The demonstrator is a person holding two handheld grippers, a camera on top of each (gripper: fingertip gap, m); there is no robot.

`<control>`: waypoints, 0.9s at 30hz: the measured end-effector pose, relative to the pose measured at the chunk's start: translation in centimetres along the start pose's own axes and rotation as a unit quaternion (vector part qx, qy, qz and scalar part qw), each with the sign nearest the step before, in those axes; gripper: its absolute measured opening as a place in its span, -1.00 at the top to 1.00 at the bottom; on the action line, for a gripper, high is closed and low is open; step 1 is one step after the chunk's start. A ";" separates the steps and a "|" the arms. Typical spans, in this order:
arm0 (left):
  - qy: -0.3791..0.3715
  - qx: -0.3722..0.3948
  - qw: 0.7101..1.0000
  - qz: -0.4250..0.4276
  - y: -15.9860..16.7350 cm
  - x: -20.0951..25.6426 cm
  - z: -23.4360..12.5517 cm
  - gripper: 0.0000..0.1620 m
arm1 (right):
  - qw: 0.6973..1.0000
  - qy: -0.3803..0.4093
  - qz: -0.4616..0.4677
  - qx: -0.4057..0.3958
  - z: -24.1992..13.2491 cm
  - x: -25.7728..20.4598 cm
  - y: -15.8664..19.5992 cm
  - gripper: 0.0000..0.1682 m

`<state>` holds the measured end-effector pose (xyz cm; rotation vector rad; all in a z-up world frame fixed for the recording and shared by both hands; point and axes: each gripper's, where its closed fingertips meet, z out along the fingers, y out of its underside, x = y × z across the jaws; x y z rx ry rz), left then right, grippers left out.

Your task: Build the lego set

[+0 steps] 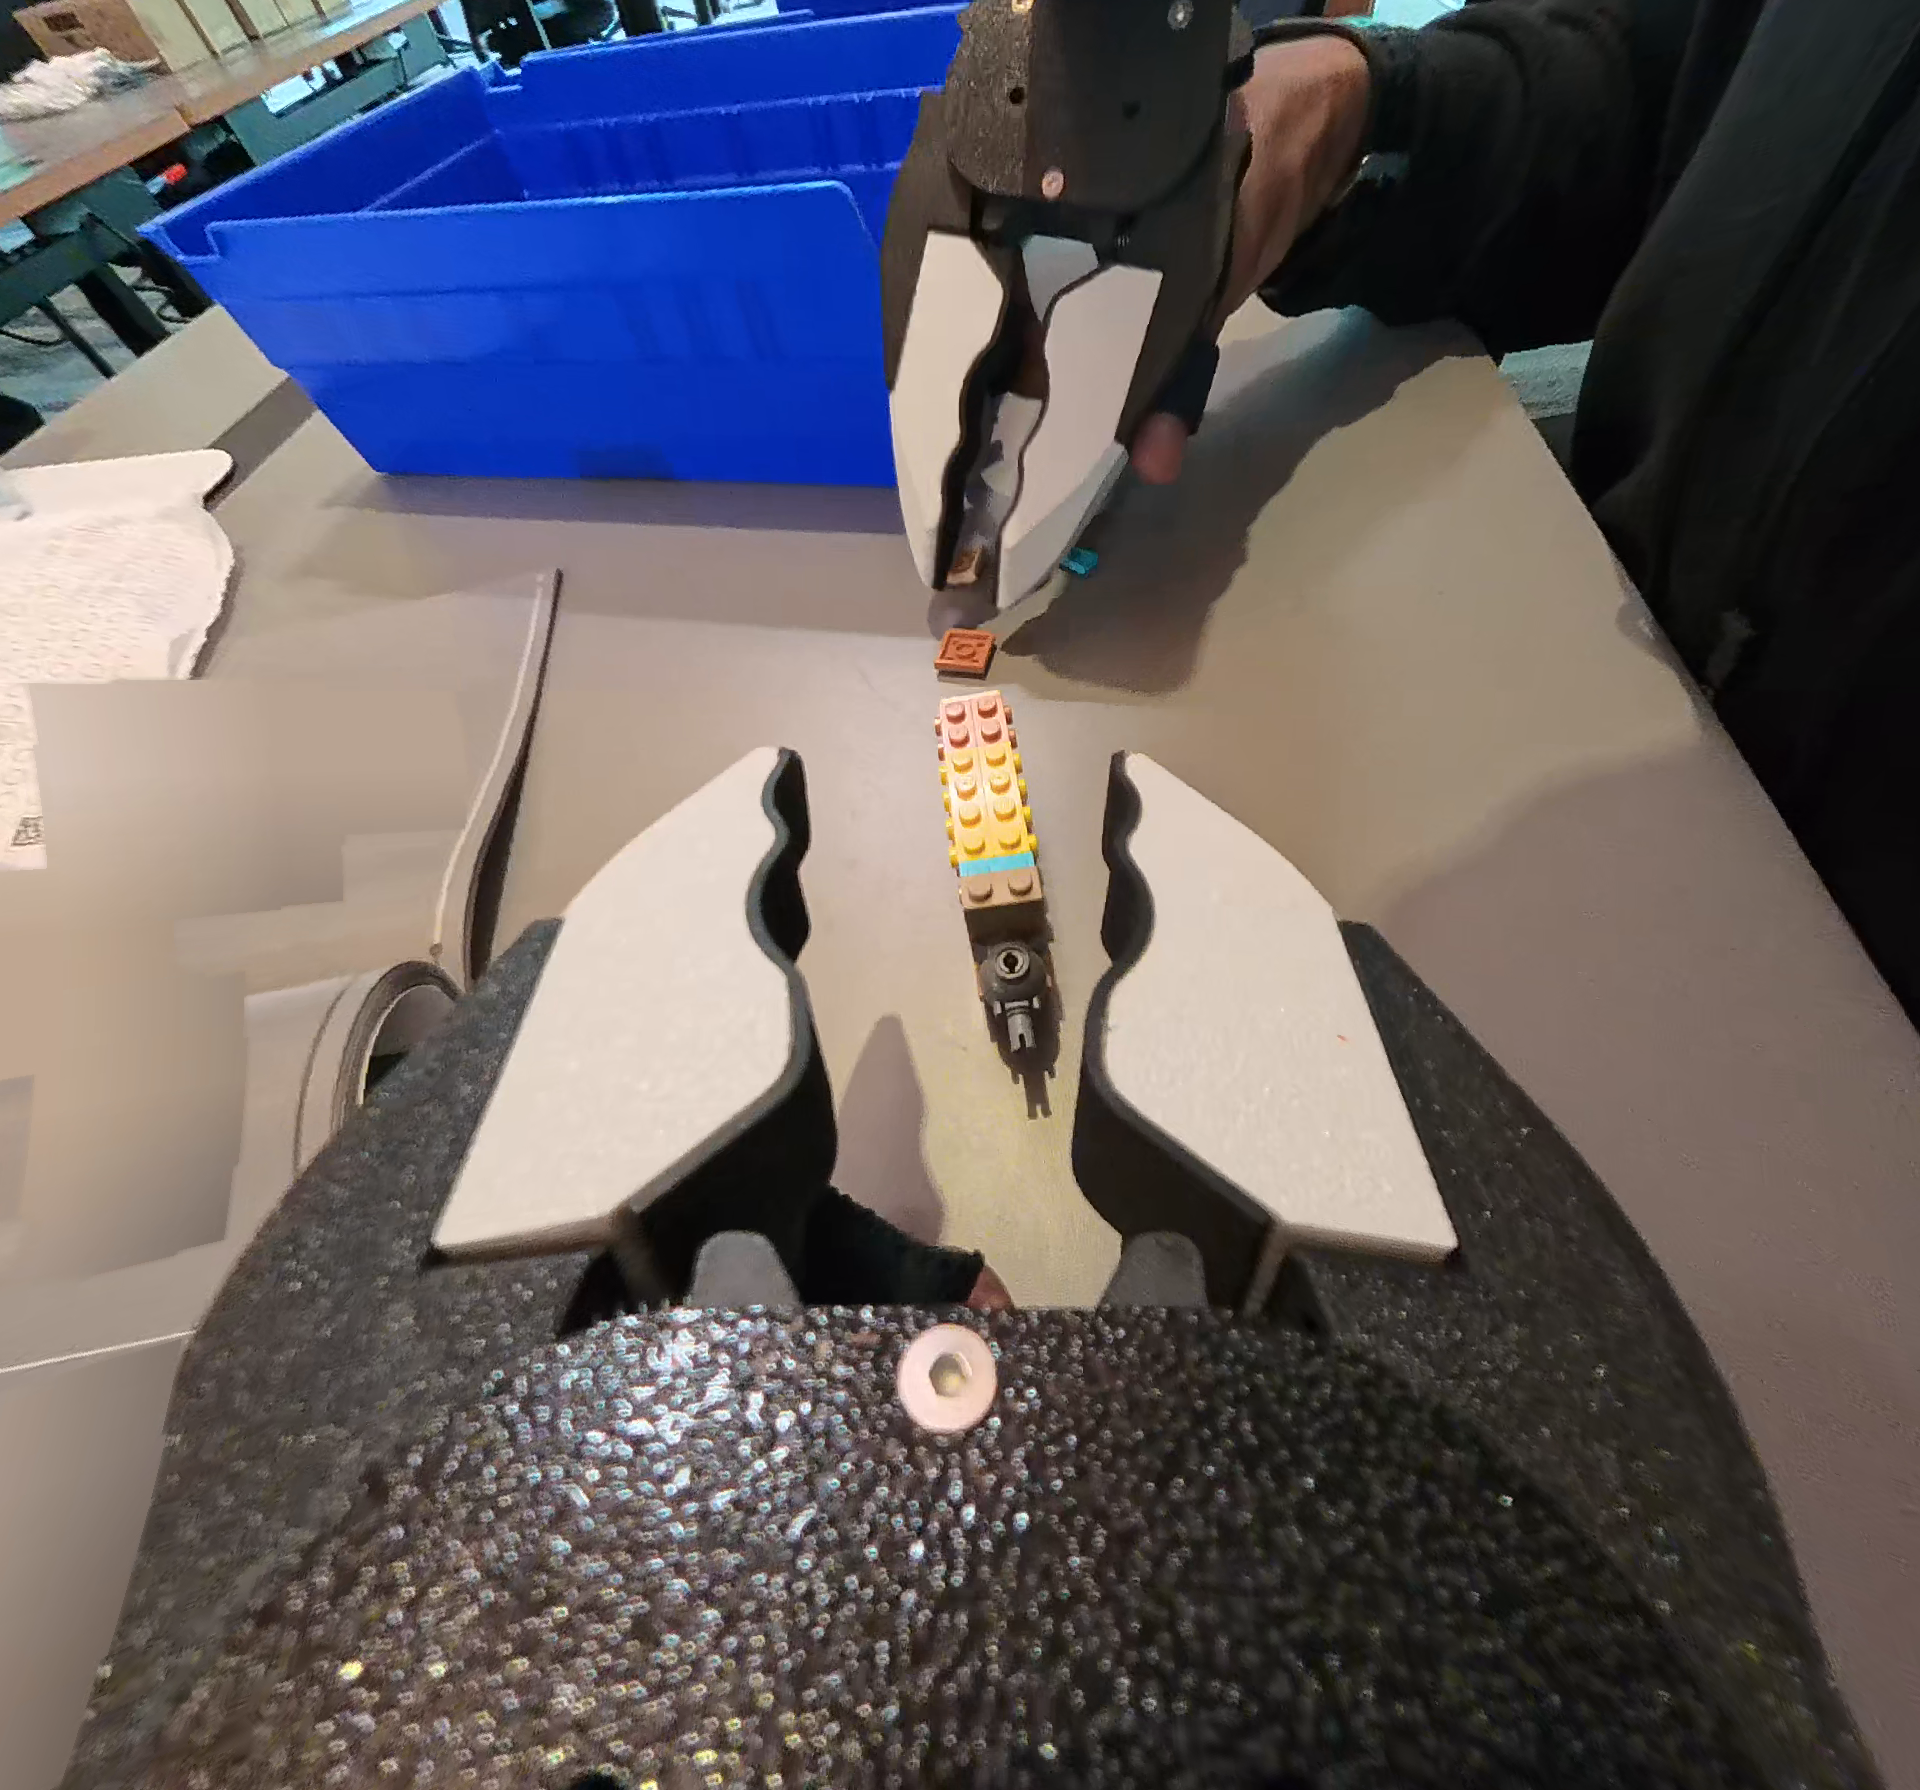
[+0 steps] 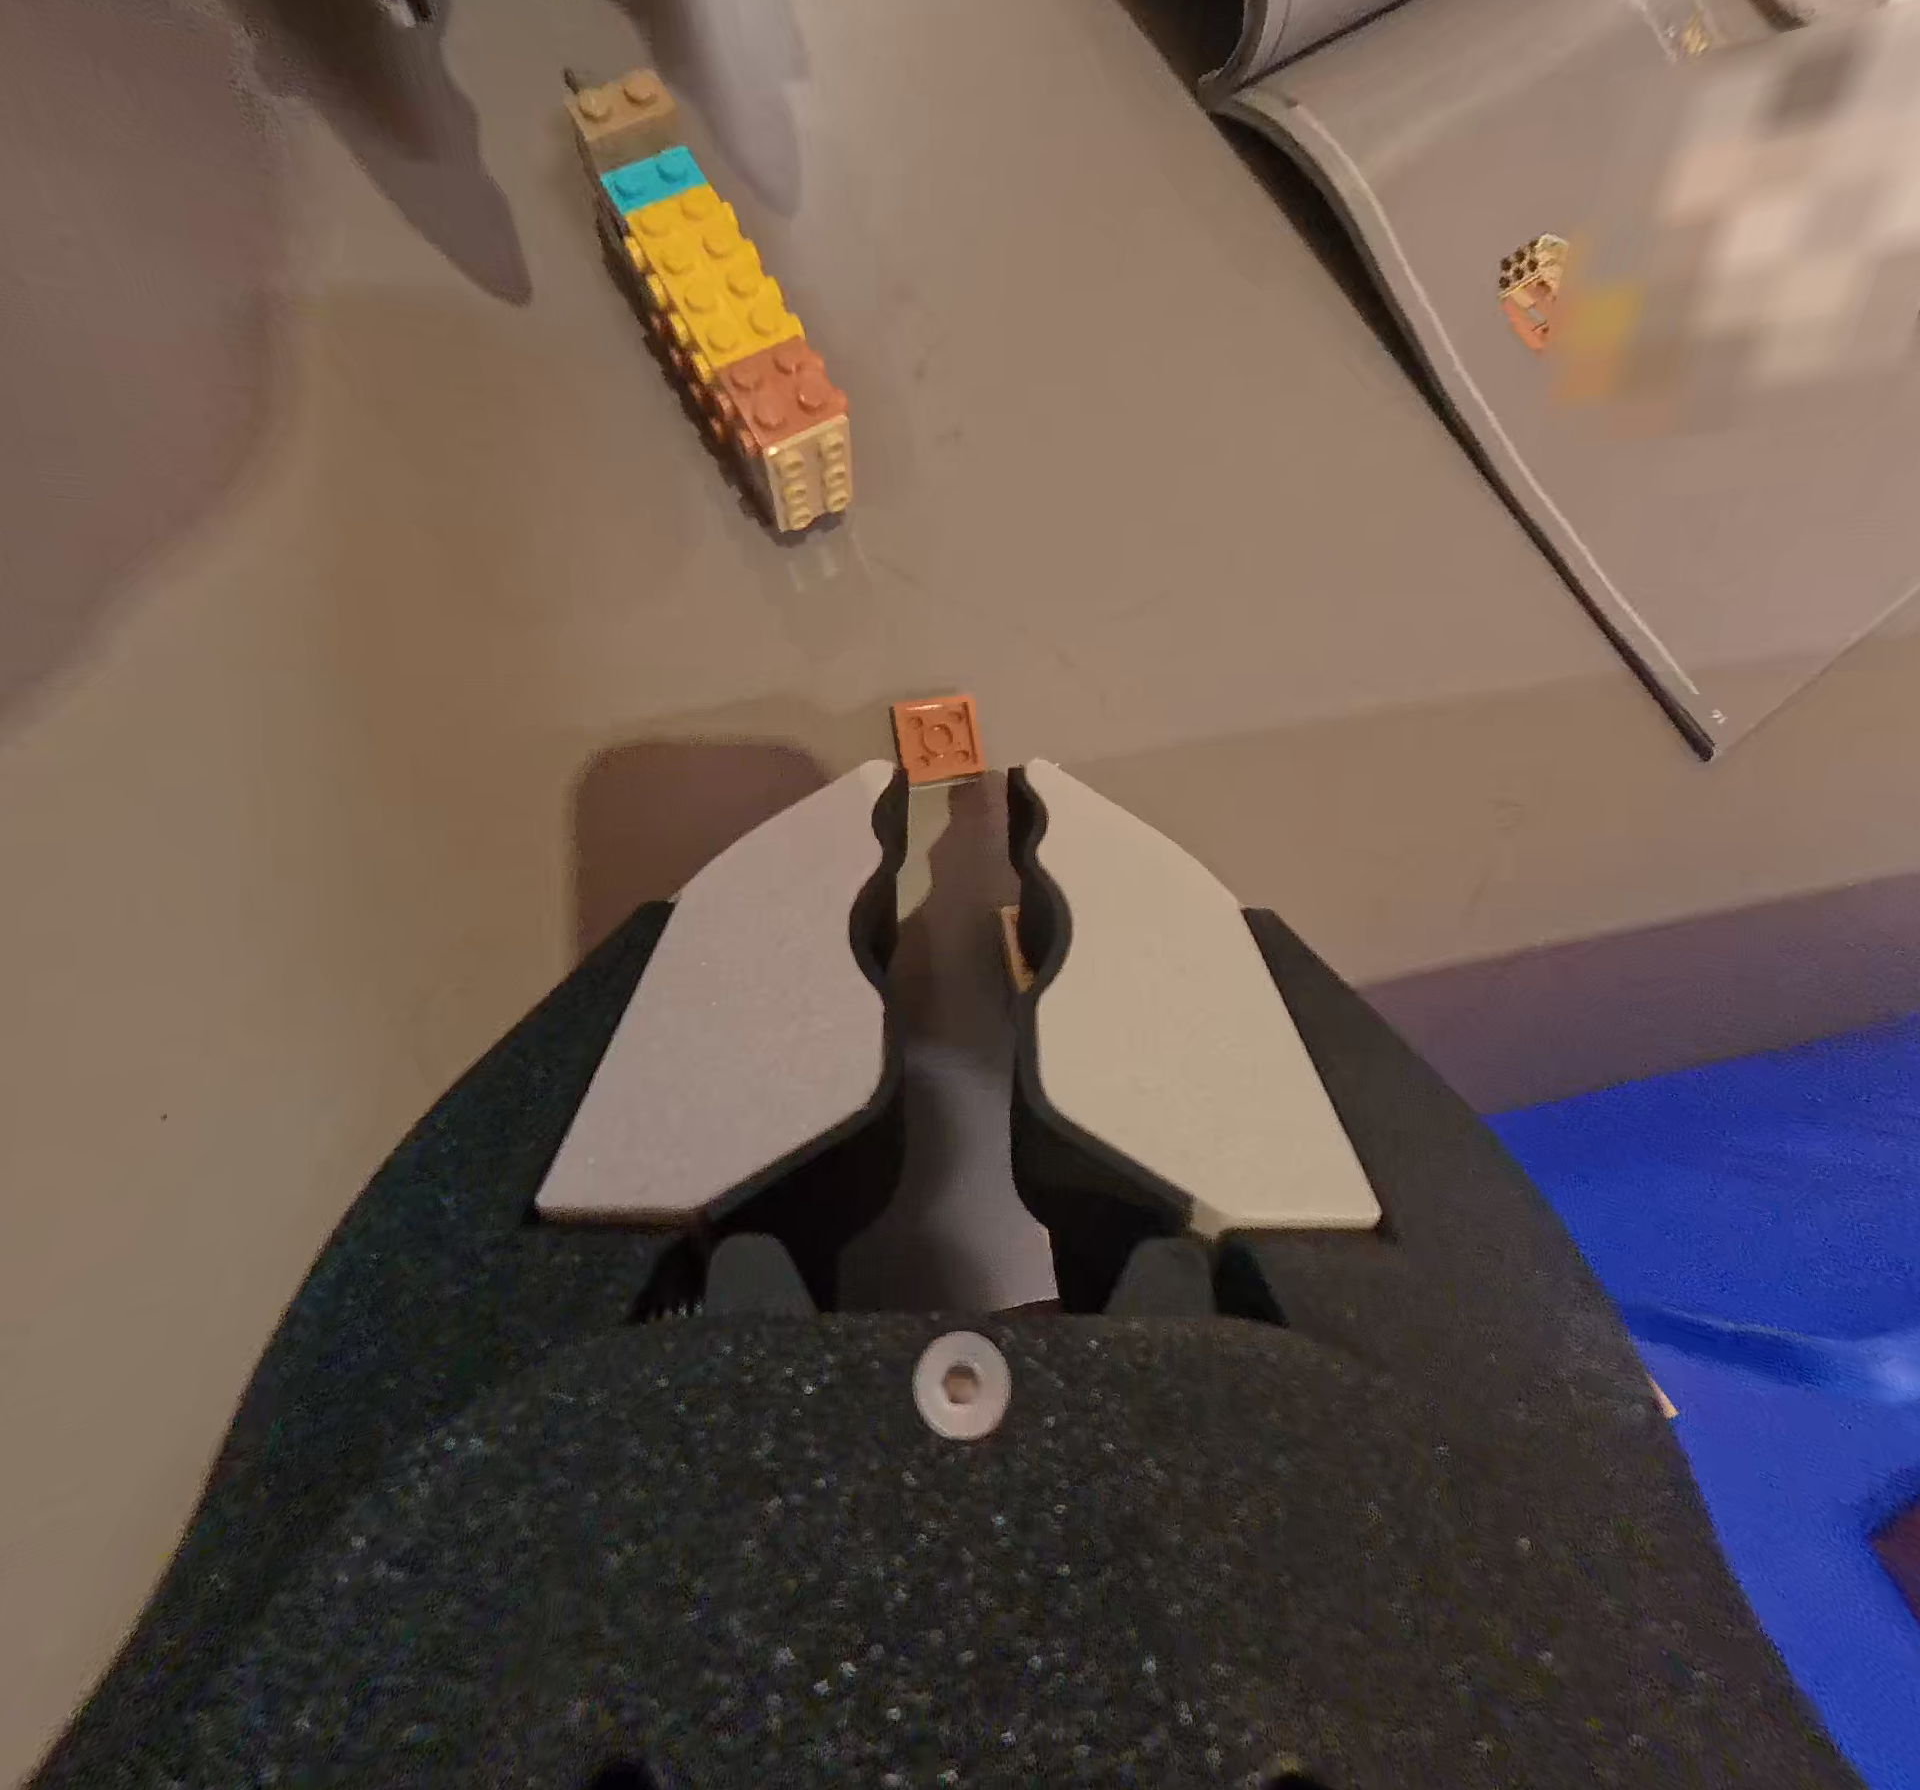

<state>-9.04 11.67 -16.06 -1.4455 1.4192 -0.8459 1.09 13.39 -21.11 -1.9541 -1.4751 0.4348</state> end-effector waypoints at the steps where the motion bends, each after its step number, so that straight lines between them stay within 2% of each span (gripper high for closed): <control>1: -0.001 -0.001 1.000 0.002 0.0 0.0 0.1 0.33 | 1.000 0.002 -0.004 -0.006 0.1 0.0 0.1 0.79; 9: -0.002 -0.007 1.000 0.012 0.0 0.4 0.5 0.34 | 0.998 0.027 -0.030 -0.048 0.9 0.2 0.7 0.80; 12: -0.005 -0.010 1.000 0.018 0.1 0.4 0.6 0.34 | 0.998 0.023 -0.028 -0.050 1.0 0.2 0.7 0.86; 14: -0.006 -0.010 1.000 0.017 0.0 0.4 0.6 0.36 | 0.998 0.019 -0.025 -0.050 1.1 0.1 0.8 1.00; 20: -0.012 -0.016 0.999 0.030 -0.1 0.5 1.0 0.37 | 1.000 0.010 -0.003 -0.021 0.6 0.2 0.2 1.00; 22: -0.012 -0.018 0.999 0.032 -0.1 0.6 1.2 0.37 | 1.000 0.012 0.004 -0.013 0.6 0.4 -0.3 0.84; 27: -0.009 -0.021 0.999 0.038 -0.1 0.9 1.4 0.38 | 1.000 -0.005 0.015 -0.027 1.8 0.1 -0.2 0.75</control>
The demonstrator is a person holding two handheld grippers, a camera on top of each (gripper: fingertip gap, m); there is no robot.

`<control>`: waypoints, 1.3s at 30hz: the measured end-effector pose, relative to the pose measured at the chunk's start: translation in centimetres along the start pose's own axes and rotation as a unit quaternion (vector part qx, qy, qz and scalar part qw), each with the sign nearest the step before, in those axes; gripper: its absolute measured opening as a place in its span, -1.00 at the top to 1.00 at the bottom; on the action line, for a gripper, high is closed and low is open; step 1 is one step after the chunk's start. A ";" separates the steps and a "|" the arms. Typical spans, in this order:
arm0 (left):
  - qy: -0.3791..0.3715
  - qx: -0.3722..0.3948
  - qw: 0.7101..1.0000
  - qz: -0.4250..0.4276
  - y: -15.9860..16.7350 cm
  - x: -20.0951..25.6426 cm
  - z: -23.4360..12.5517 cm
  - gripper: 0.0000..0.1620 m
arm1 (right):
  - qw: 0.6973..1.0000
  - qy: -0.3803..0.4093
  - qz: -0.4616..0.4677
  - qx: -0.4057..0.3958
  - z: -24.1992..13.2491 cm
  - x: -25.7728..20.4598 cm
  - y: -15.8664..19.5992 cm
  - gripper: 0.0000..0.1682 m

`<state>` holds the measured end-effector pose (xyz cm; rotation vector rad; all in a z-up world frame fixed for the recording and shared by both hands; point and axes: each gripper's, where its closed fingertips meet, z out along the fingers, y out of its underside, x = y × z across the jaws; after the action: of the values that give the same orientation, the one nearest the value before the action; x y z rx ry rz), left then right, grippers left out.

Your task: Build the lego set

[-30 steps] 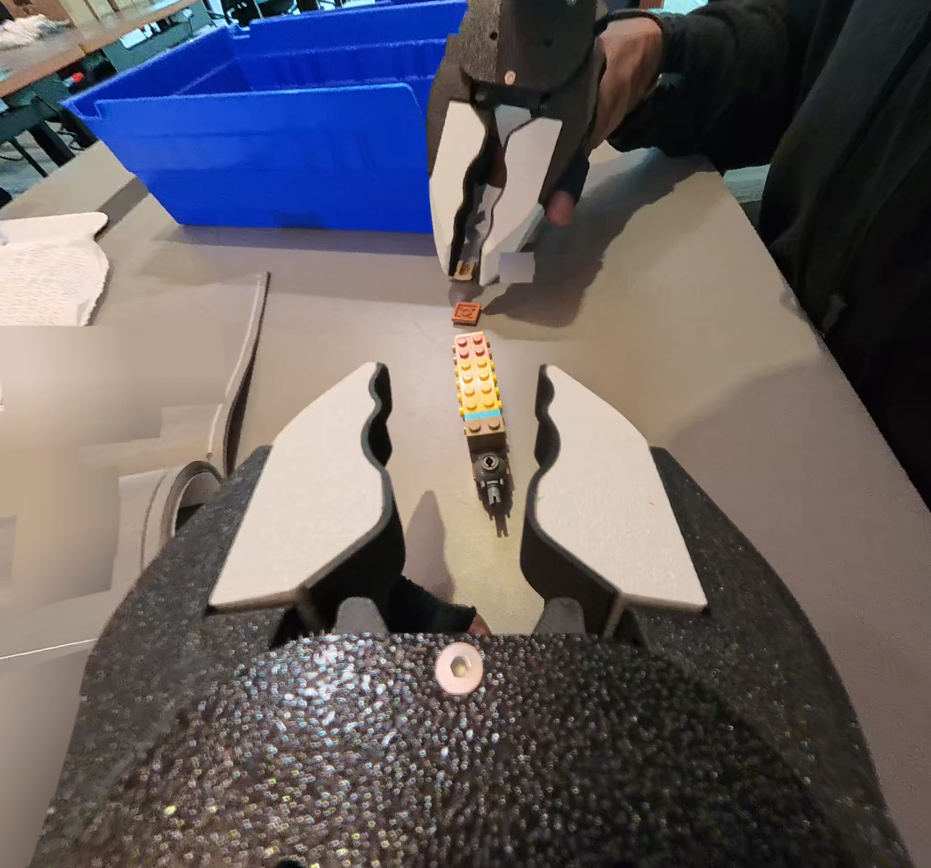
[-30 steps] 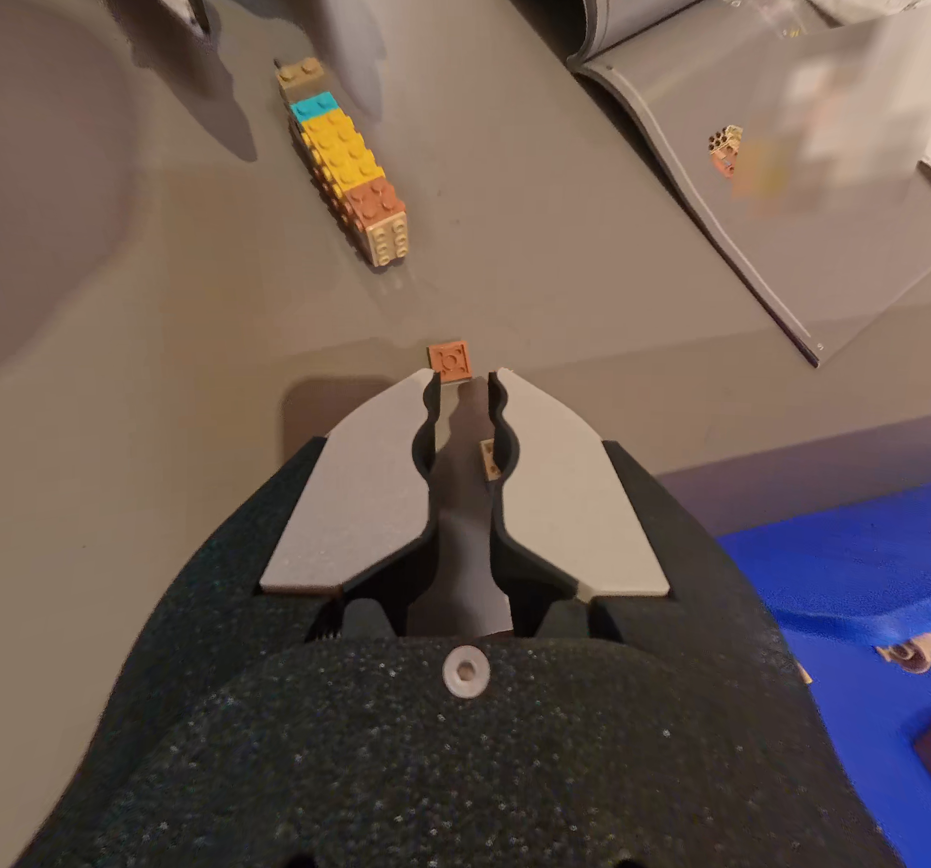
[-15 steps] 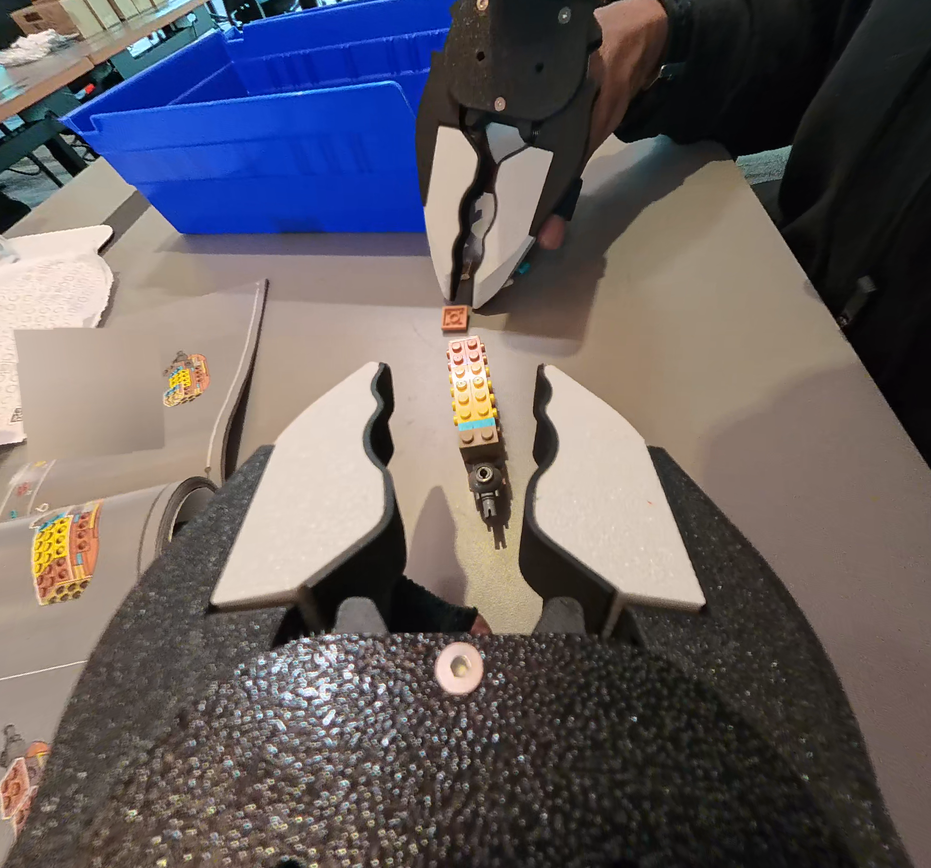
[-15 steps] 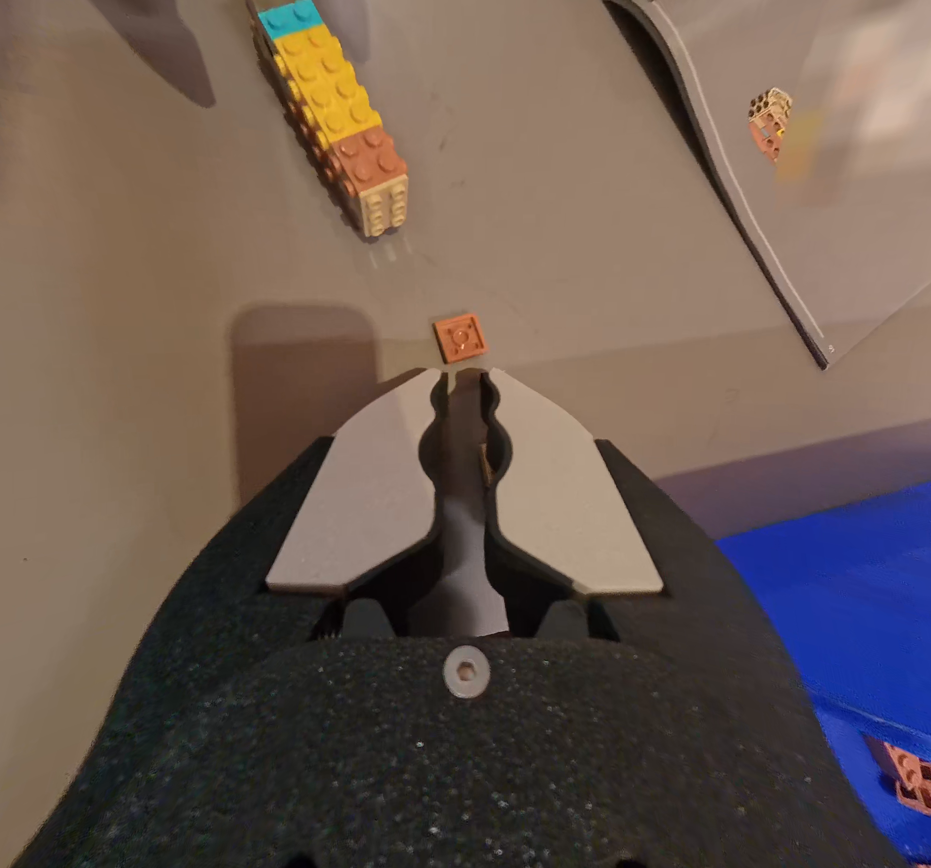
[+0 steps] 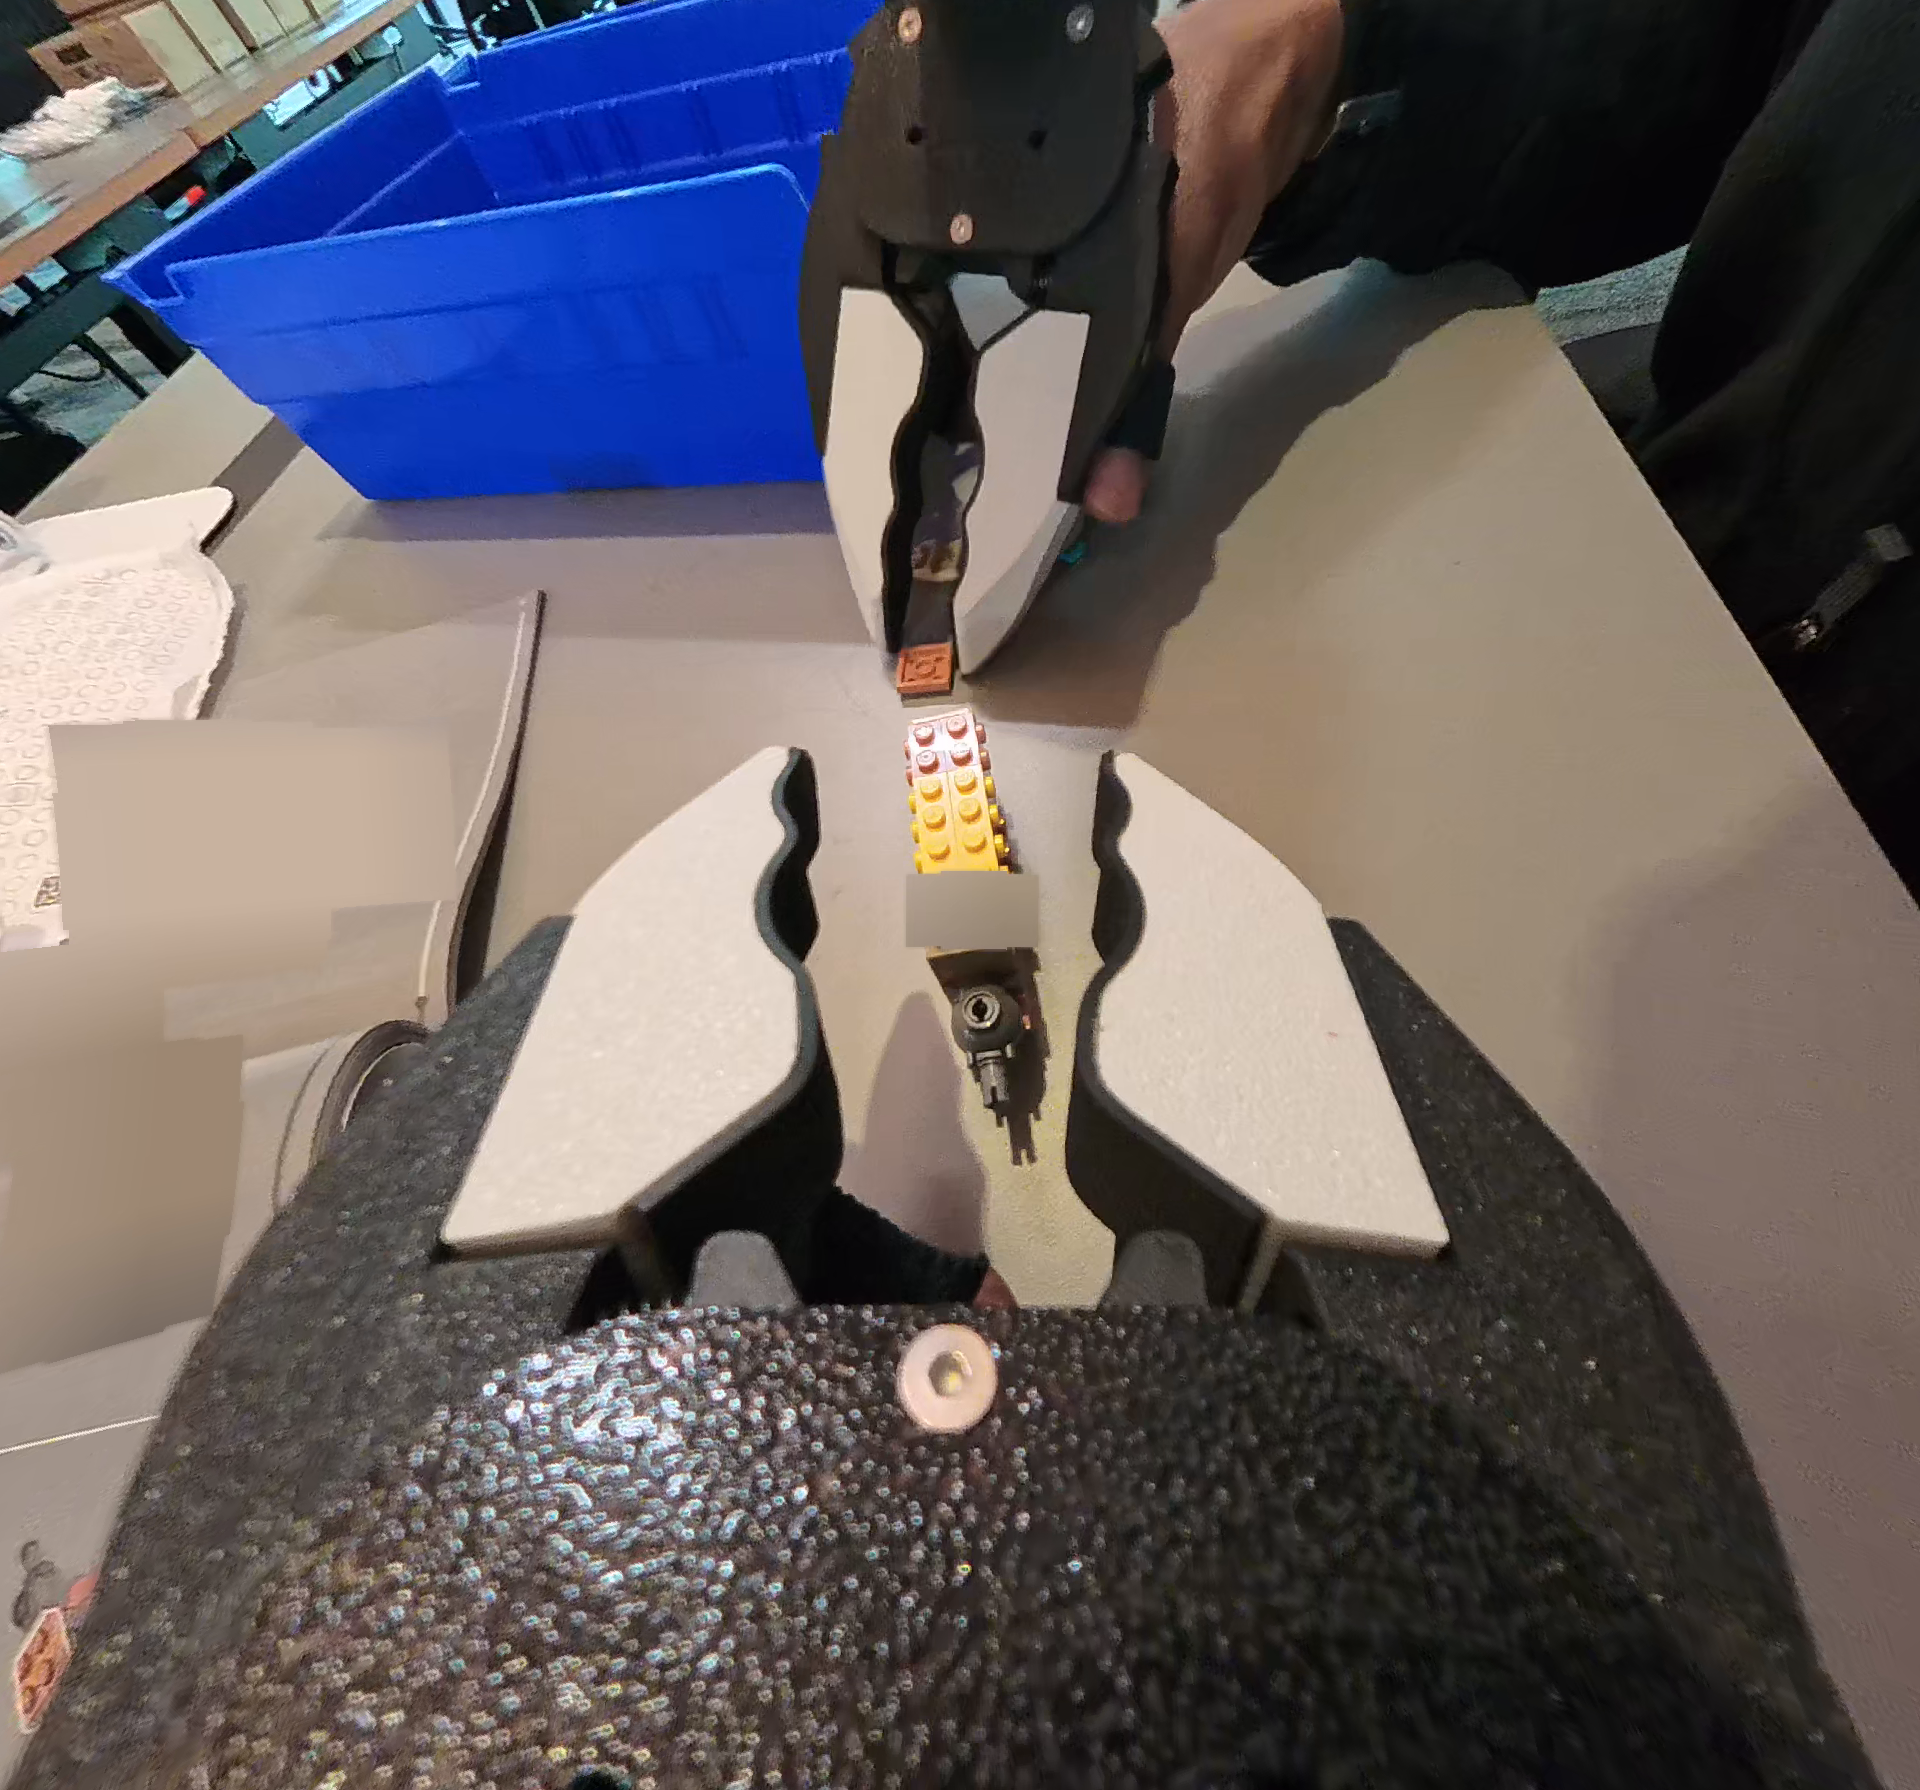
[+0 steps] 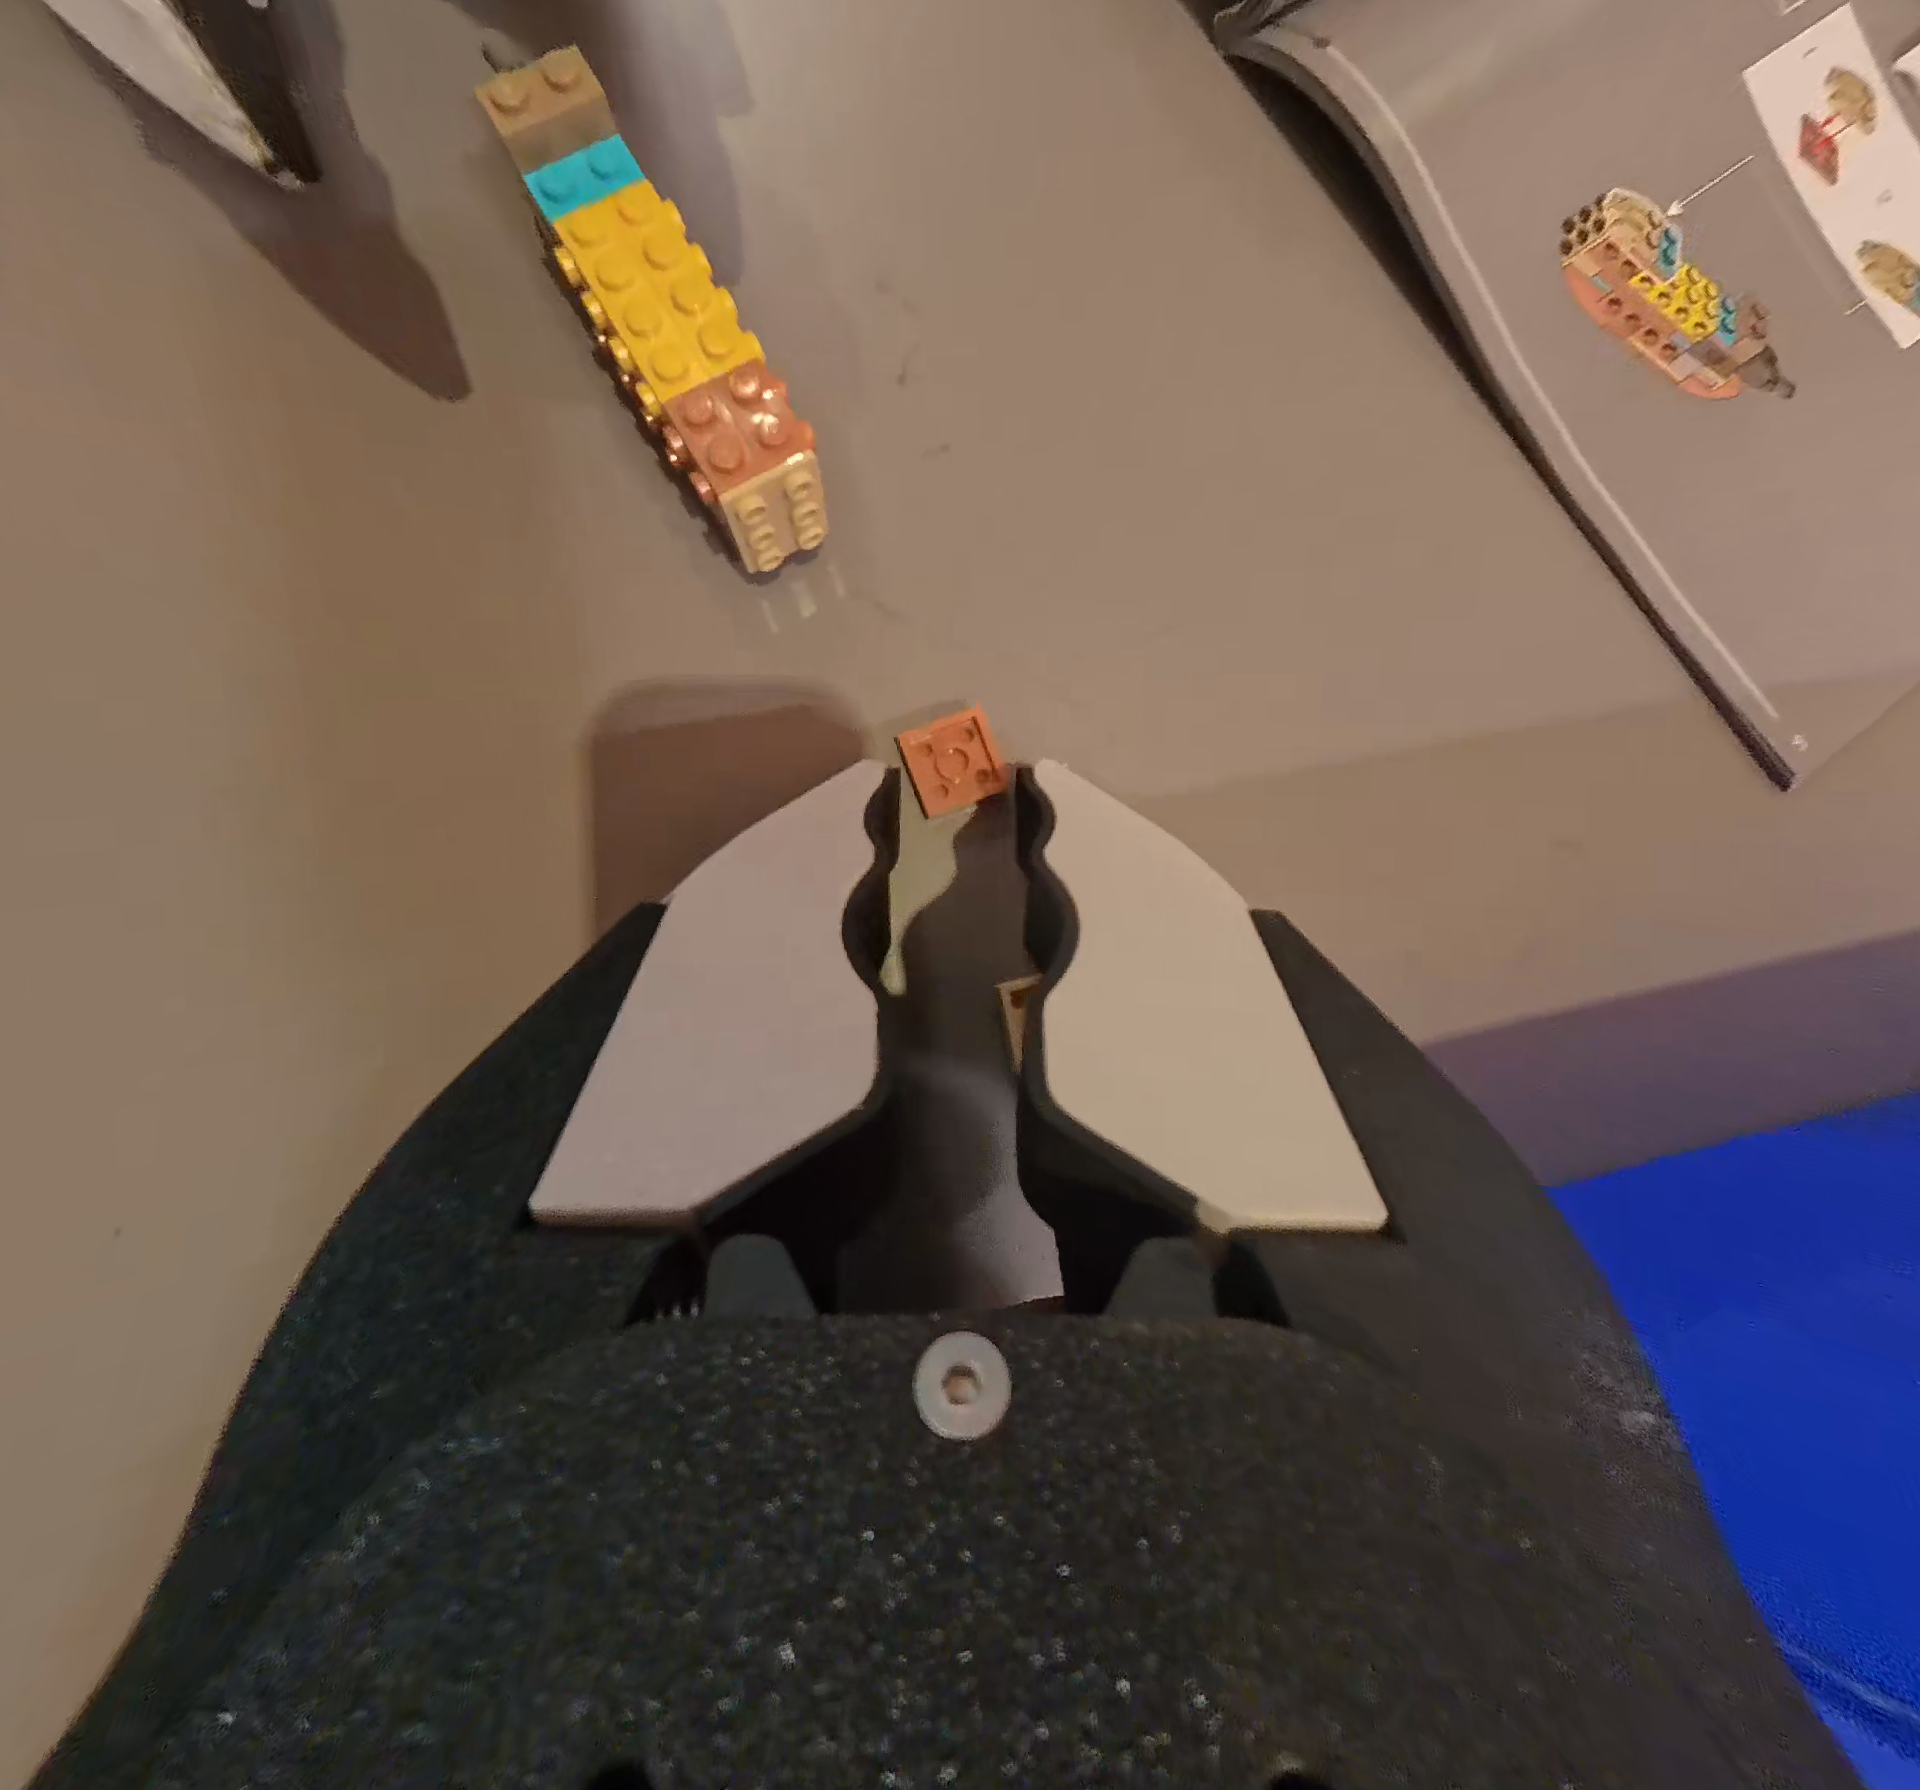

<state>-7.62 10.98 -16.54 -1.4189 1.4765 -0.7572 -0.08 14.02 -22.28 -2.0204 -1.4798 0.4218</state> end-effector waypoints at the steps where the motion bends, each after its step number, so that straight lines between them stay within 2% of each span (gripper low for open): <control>1: -0.001 0.000 1.000 0.001 0.0 0.0 0.0 0.38 | 1.000 -0.004 0.001 -0.002 0.1 0.0 0.0 0.77; 7: -0.011 0.010 1.000 0.007 -0.7 -0.1 -0.2 0.41 | 1.000 -0.014 0.019 0.006 -0.1 -0.3 0.0 0.80; 9: -0.025 0.006 0.999 0.022 -1.1 -0.2 0.0 0.43 | 0.996 -0.053 0.057 0.048 -0.9 -1.1 -0.9 0.80; 11: -0.034 0.002 0.999 0.043 -1.7 0.1 0.4 0.44 | 0.977 -0.122 0.129 0.120 -2.5 -2.0 -2.5 0.80; 13: -0.042 0.006 0.997 0.071 -2.7 0.5 1.0 0.46 | 0.933 -0.208 0.213 0.203 -4.6 -2.7 -4.5 0.80; 15: -0.062 0.009 0.992 0.106 -3.6 0.7 1.7 0.45 | 0.874 -0.286 0.284 0.270 -6.5 -3.2 -6.1 0.80; 19: -0.104 0.038 0.979 0.174 -5.4 1.1 2.8 0.44 | 0.777 -0.395 0.359 0.333 -8.6 -4.5 -7.7 0.80; 25: -0.128 0.097 0.959 0.233 -7.2 1.9 3.3 0.63 | 0.705 -0.472 0.389 0.360 -9.6 -6.4 -8.6 0.80; 28: -0.132 0.107 0.955 0.242 -7.7 2.2 3.3 0.74 | 0.704 -0.476 0.385 0.361 -9.6 -6.9 -8.6 0.80; 30: -0.115 0.098 0.962 0.226 -7.5 2.4 3.5 0.77 | 0.713 -0.468 0.380 0.359 -9.5 -7.0 -8.3 0.79; 37: -0.052 0.000 0.989 0.137 -5.1 3.2 5.5 0.81 | 0.786 -0.357 0.381 0.332 -8.4 -4.9 -5.1 0.86; 39: -0.035 -0.035 0.995 0.092 -4.3 3.3 6.1 0.81 | 0.818 -0.311 0.369 0.312 -8.2 -4.1 -3.9 0.83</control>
<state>0.01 8.09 -15.68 -1.3261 1.5679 -0.5412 0.30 8.69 -13.82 -1.8675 -0.5941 1.7693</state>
